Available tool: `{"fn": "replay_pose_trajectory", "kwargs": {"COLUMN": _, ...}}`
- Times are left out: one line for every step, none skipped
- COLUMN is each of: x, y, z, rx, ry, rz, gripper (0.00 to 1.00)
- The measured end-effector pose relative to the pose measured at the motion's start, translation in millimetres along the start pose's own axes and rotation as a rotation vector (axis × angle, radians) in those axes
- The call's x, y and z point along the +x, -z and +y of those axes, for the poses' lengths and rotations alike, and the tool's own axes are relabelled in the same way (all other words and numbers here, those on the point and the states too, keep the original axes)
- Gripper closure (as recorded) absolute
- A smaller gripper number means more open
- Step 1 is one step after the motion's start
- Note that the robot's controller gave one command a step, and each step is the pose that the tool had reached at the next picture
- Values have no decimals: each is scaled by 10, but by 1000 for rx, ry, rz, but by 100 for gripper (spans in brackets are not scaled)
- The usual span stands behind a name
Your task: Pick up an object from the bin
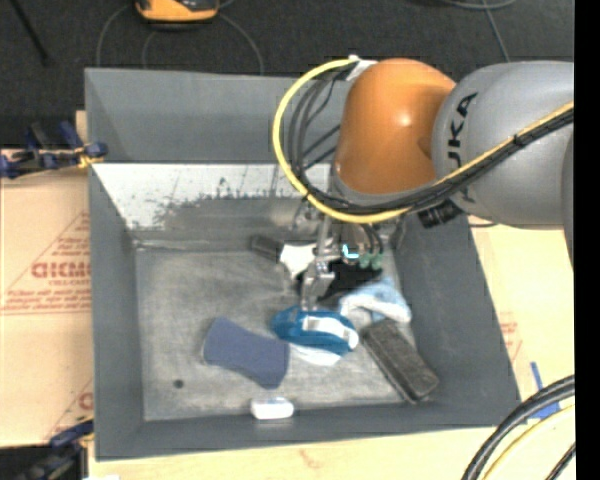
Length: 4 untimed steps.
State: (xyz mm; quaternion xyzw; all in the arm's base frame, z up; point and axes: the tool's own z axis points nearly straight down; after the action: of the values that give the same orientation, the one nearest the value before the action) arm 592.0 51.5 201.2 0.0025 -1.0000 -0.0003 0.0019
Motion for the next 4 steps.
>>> {"fn": "replay_pose_trajectory", "kwargs": {"x": -16, "y": 48, "z": -2, "rx": -1, "ry": -1, "rz": -8, "gripper": 0}}
{"fn": "replay_pose_trajectory", "kwargs": {"x": -104, "y": -395, "z": -636, "rx": 1, "ry": 68, "rz": -11, "gripper": 0}}
{"fn": "replay_pose_trajectory", "kwargs": {"x": 100, "y": -447, "z": -250, "rx": 1, "ry": -39, "rz": -7, "gripper": 0}}
{"fn": "replay_pose_trajectory", "kwargs": {"x": -33, "y": -594, "z": -123, "rx": -6, "ry": -18, "rz": -10, "gripper": 0}}
